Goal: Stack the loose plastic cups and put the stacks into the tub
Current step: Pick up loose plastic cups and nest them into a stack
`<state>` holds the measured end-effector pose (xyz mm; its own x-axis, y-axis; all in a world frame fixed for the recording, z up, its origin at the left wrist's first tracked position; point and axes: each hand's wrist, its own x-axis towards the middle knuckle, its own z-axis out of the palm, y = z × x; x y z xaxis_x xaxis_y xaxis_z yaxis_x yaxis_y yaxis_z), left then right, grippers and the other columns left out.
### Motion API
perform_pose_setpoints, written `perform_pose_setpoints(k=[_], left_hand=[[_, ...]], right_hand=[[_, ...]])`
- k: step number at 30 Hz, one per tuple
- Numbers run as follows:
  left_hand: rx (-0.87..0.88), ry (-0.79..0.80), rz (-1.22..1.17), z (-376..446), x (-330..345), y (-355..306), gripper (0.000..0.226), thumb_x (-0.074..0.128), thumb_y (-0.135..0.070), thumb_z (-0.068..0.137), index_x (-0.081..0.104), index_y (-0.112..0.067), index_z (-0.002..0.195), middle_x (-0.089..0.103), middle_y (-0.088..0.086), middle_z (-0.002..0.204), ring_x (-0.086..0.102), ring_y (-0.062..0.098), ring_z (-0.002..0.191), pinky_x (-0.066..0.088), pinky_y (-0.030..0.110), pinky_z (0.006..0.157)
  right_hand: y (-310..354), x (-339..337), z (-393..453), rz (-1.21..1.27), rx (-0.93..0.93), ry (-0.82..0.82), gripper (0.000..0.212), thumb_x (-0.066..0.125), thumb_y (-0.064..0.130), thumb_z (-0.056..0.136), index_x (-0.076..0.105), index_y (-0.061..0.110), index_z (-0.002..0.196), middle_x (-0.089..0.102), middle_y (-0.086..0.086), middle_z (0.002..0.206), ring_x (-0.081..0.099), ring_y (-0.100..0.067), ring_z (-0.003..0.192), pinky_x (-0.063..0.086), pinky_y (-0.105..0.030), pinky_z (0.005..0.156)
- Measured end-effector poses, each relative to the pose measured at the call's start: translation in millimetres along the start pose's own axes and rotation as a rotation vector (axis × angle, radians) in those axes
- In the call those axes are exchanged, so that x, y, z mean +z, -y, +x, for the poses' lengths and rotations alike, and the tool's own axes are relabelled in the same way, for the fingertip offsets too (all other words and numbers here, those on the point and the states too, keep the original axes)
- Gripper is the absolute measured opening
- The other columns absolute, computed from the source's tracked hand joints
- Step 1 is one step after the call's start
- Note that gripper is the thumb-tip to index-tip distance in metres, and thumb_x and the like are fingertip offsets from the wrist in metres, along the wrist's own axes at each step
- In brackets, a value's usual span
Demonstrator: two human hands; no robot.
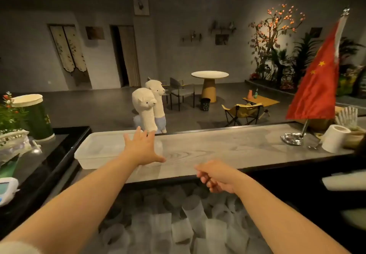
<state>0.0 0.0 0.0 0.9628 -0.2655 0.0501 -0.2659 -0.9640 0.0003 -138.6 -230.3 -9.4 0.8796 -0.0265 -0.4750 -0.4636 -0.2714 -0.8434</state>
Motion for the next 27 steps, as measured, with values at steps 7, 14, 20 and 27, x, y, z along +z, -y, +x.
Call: perform_pose_setpoints(k=[7, 14, 20, 27], left_hand=[[0.010, 0.024, 0.135, 20, 19, 4, 0.103, 0.058, -0.078, 0.074, 0.019, -0.026, 0.154, 0.023, 0.008, 0.161, 0.008, 0.031, 0.151, 0.009, 0.071, 0.114], [0.044, -0.145, 0.086, 1, 20, -1, 0.097, 0.061, -0.076, 0.075, 0.031, -0.023, 0.150, 0.048, 0.010, 0.144, 0.043, 0.031, 0.134, 0.023, 0.064, 0.113], [0.177, -0.210, -0.449, -72, 17, -36, 0.099, 0.074, -0.068, 0.066, 0.035, -0.029, 0.148, 0.043, 0.002, 0.135, 0.050, 0.022, 0.115, 0.046, 0.039, 0.096], [0.144, -0.032, -0.525, -124, 58, -58, 0.106, 0.071, -0.074, 0.064, 0.024, -0.037, 0.152, 0.040, -0.010, 0.133, 0.045, 0.006, 0.109, 0.041, 0.021, 0.091]], right_hand=[[-58, 2, 11, 0.033, 0.128, -0.071, 0.027, 0.061, 0.040, 0.092, 0.064, 0.015, 0.082, 0.052, 0.004, 0.058, 0.040, -0.009, 0.046, 0.038, -0.022, 0.048], [-114, 6, 24, -0.101, 0.011, -0.350, 0.018, 0.063, 0.023, 0.091, 0.055, 0.012, 0.080, 0.055, -0.002, 0.069, 0.048, -0.013, 0.054, 0.042, -0.025, 0.050], [-152, 11, 40, -0.528, 0.070, -0.317, 0.026, 0.055, 0.027, 0.092, 0.061, 0.015, 0.114, 0.065, -0.007, 0.113, 0.061, -0.023, 0.099, 0.052, -0.037, 0.089], [-160, 19, 60, -0.782, 0.120, -0.105, 0.053, 0.049, 0.039, 0.099, 0.039, 0.017, 0.146, 0.044, -0.008, 0.147, 0.045, -0.027, 0.132, 0.038, -0.033, 0.108]])
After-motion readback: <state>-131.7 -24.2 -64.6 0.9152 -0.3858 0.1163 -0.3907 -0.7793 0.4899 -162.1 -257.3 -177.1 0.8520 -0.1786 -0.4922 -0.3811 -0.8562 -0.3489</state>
